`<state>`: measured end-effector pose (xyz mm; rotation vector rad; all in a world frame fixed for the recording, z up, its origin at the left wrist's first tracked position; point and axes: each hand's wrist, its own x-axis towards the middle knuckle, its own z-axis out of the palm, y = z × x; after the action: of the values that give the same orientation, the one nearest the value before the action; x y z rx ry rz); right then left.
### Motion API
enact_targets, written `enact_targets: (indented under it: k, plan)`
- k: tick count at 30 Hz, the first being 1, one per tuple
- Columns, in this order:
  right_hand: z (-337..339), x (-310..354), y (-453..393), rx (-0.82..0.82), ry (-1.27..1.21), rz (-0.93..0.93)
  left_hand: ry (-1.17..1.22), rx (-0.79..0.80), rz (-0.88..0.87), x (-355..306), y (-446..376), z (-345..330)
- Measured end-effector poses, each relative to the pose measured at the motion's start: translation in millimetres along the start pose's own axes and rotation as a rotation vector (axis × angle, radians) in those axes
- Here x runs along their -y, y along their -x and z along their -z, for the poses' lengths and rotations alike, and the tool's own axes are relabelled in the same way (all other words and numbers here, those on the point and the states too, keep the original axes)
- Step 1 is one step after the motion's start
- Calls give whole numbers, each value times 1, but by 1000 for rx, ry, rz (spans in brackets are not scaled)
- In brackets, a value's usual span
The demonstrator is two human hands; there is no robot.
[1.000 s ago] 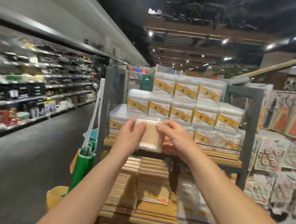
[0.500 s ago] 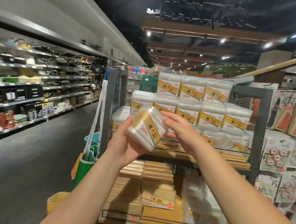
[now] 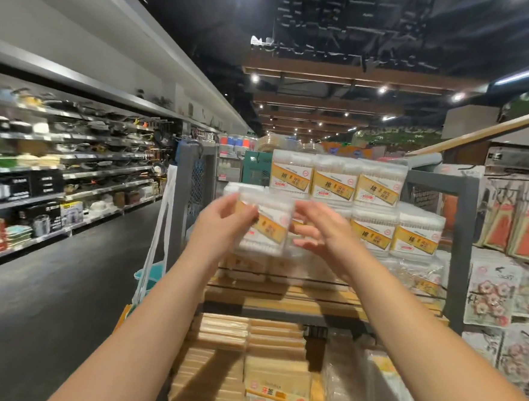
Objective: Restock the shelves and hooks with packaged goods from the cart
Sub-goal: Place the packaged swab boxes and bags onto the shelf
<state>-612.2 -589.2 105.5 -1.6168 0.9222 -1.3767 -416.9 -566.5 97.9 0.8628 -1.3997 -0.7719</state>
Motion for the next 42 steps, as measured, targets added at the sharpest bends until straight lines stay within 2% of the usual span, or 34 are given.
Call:
enact_targets:
  k: [4, 8, 15, 17, 22, 30, 32, 34, 36, 39, 42]
  plan:
    - [30, 10, -4, -246, 103, 148, -13, -185, -137, -4, -43, 11]
    - [50, 7, -3, -554, 288, 292, -19, -228, -159, -4, -76, 13]
    - [75, -1, -13, -806, 443, 333, 38, -292, -177, -8, -108, 13]
    - [83, -3, -19, -811, 458, 285, 13, -277, -153, -8, -115, 13]
    - [93, -1, -36, -677, 595, 53, -125, -152, -3, 12, -134, 12]
    - [94, 7, -39, -631, 814, -75, -212, -14, -9, 25, -130, 6]
    - [95, 9, -36, -634, 840, -77, -242, -44, -3, 27, -124, 6]
    - [94, 10, -30, -639, 840, -70, -272, -133, -73, 25, -114, 3]
    - [94, 9, -23, -634, 817, -60, -320, -184, -223, 19, -102, -3]
    - [91, 9, -8, -633, 753, -52, -472, -146, -346, 14, -83, -23]
    - [91, 8, 16, -690, 694, -32, -454, -42, -430, 11, -57, -47]
